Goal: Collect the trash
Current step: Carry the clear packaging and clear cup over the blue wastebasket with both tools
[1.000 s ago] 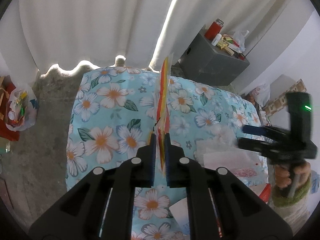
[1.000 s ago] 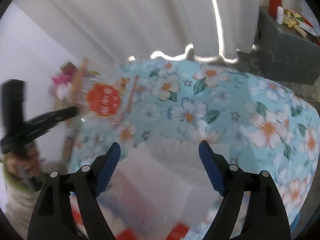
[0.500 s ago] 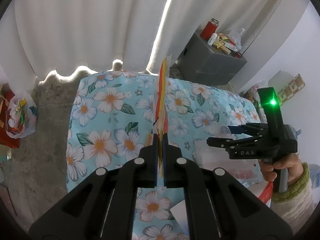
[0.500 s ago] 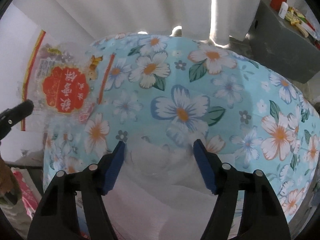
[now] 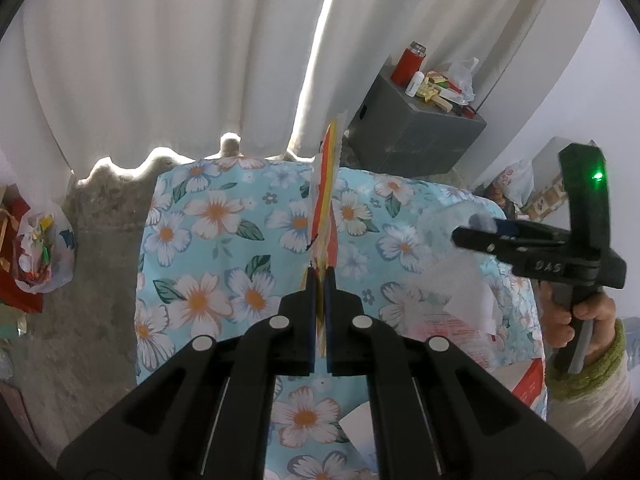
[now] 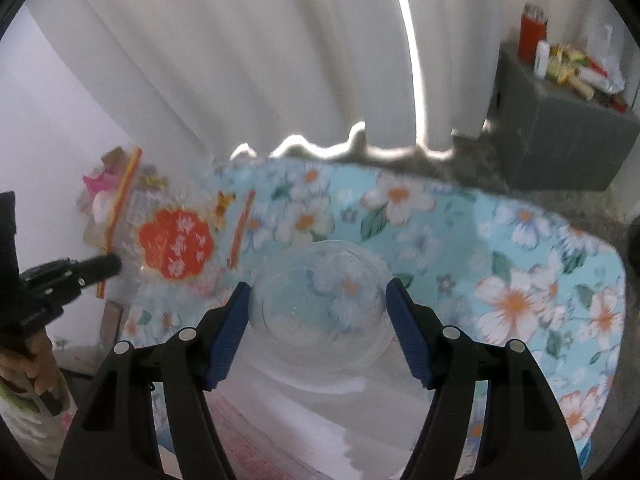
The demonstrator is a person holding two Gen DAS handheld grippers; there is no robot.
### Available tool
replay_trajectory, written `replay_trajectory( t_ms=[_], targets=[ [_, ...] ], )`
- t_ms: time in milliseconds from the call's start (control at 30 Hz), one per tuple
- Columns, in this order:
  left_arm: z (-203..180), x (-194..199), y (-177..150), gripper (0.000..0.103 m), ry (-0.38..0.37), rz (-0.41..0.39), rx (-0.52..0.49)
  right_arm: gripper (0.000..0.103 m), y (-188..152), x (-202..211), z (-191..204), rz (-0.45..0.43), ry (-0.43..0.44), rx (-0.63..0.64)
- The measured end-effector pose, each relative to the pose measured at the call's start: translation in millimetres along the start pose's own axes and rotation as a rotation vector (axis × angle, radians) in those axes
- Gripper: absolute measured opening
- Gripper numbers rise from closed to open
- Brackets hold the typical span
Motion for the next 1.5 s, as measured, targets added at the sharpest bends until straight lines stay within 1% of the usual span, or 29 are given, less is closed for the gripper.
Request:
replay_trajectory(
  t_ms=[133, 233, 500, 700, 867, 1000, 1133, 1300, 1367, 1433, 1500],
  targets=[
    [-6, 9, 1, 0.001, 0.002, -0.029, -0.018, 0.067, 3, 25, 7, -0.087, -0.027, 0.047],
    [-13, 19, 2, 0.001, 0.0, -0.059, -0.036, 0.067, 2, 51, 7, -0.145, -0.042, 0.058],
    [-37, 52, 1, 0.0, -0.026, -0.144, -0.092, 0.067, -17, 121, -7, -0.258, -0.003, 0.001],
    [-53, 80, -4, 0.0, -0.055, -0.197, -0.111, 0.067, -40, 161, -20, -0.29, 0.021, -0.059],
    [-65, 106, -12, 0.0, -0.079, -0.237, -0.118, 0.067, -57, 180, -32, -0.296, 0.03, -0.112],
    [-76, 129, -19, 0.0, -0.104, -0.277, -0.131, 0.067, -75, 209, -42, -0.33, 0.041, -0.157],
    [-87, 150, -27, 0.0, -0.139, -0.308, -0.136, 0.067, -104, 242, -49, -0.357, 0.041, -0.207],
    [-106, 178, -47, 0.0, -0.198, -0.343, -0.153, 0.067, -157, 274, -53, -0.358, 0.021, -0.25],
    [-114, 187, -57, 0.0, -0.225, -0.353, -0.158, 0.067, -184, 279, -57, -0.339, -0.007, -0.273],
    [-123, 195, -70, 0.0, -0.258, -0.357, -0.159, 0.067, -215, 276, -62, -0.296, -0.041, -0.303],
    [-133, 200, -83, 0.0, -0.288, -0.352, -0.162, 0.067, -250, 266, -74, -0.24, -0.106, -0.345]
  ],
)
Point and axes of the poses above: each gripper's, at about its wrist camera, not at the fingertips, and x roughly against the way its jaws point, z to its left, y to its top, the point moved 1 cm from there along -x, roughly the way its jaws point, and after that the axes turned 5 degrees about -z, right-handed, at the moved point
